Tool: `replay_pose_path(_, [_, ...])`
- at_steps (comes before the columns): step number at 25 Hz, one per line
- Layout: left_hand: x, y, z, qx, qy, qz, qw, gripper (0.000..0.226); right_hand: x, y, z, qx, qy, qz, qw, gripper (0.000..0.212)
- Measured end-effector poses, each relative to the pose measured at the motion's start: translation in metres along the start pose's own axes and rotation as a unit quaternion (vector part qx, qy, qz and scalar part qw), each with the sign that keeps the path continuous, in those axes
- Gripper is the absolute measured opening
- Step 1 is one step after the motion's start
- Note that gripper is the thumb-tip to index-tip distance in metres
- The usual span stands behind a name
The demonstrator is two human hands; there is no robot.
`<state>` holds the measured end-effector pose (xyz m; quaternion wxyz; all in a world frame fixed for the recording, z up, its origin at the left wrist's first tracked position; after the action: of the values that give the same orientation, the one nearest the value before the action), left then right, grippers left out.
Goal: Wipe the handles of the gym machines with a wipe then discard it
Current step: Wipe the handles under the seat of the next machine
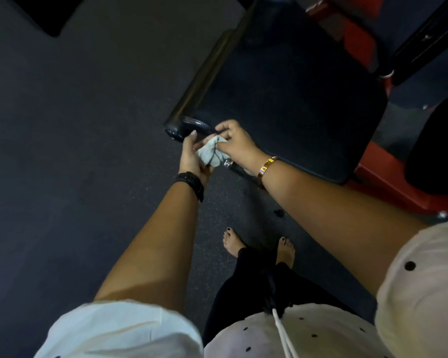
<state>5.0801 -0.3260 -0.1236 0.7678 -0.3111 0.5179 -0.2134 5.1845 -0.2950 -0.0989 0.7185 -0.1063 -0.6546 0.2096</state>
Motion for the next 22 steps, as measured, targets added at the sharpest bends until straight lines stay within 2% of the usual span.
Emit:
replay_pose_path(3, [-0.010, -0.024, 0.024, 0.043, 0.057, 0.016, 0.997, 0.036, 0.024, -0.014, -0.014, -0.029, -0.004, -0.017, 0.999, 0.027])
replay_pose_path(7, [-0.021, -0.054, 0.055, -0.012, 0.112, 0.038, 0.993, 0.011, 0.064, -0.039, -0.041, -0.087, -0.022, -0.040, 0.995, 0.028])
replay_pose_path(11, [-0.036, -0.067, 0.089, -0.049, 0.130, 0.060, 0.988, 0.011, 0.100, -0.064, -0.061, -0.089, 0.028, -0.057, 0.994, 0.033])
replay_pose_path(14, [-0.053, -0.076, 0.111, -0.073, 0.110, 0.097, 0.986, 0.005, 0.132, -0.082, -0.079, -0.101, 0.022, -0.096, 0.990, 0.035])
replay_pose_path(17, [-0.071, -0.092, 0.132, -0.107, 0.120, 0.138, 0.977, 0.013, 0.168, -0.100, -0.092, -0.126, -0.066, -0.180, 0.973, 0.035])
replay_pose_path(19, [-0.079, -0.103, 0.147, -0.107, 0.102, 0.155, 0.977, 0.016, 0.188, -0.111, -0.093, -0.111, -0.124, -0.228, 0.959, 0.035])
replay_pose_path(22, [-0.088, -0.121, 0.172, -0.088, 0.058, 0.170, 0.980, 0.017, 0.204, -0.125, -0.091, -0.072, -0.153, -0.258, 0.951, 0.035])
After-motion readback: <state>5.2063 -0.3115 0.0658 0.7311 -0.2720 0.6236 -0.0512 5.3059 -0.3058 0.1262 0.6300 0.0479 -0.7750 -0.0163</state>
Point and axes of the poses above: each hand's wrist, its own y-axis towards the middle knuckle, its own z-axis out of the palm, x = y × z, the point moved 6 cm from there along y, towards the middle knuckle, and after that the axes turned 15 degrees about y, right-handed, at the moved point
